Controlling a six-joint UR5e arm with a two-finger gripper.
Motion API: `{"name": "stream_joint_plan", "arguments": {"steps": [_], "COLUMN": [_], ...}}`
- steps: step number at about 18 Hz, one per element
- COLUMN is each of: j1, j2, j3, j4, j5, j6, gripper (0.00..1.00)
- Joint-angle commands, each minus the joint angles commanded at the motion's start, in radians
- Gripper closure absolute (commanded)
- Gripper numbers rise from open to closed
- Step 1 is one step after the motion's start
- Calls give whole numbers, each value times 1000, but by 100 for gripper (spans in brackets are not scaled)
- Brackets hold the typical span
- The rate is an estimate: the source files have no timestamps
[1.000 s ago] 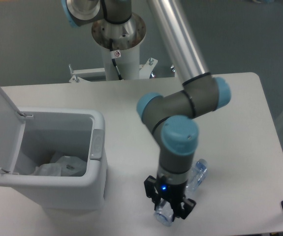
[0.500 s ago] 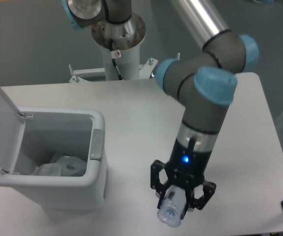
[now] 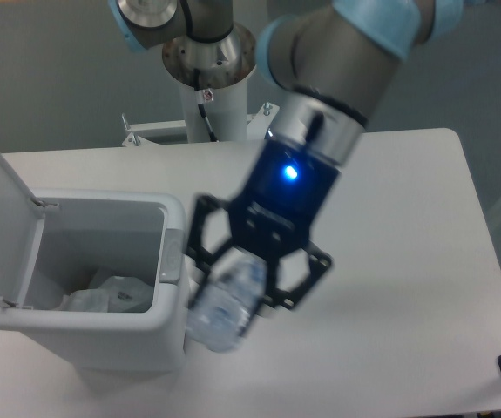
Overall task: Place the trash in the trash can
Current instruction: 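Carry the water bottle over the bin and release it inside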
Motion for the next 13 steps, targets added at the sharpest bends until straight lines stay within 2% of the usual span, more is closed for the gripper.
{"name": "stream_joint_plan", "arguments": {"steps": [5,7,8,9,10,11,13], "j1": [-71,-88,-89,-89,-88,-85,-78], "j2": [-3,-2,2,3,5,6,30], "j3": [-26,-60,-83,-104,-124,-142,-175], "j4": [6,8,9,12,14,15,15], "j5": [-2,-2,-3,-5,-9,-15,-21], "j6": [-40,-40,-39,-38,-37,-37,-35], "gripper": [77,66,54,38,16,0,0]}}
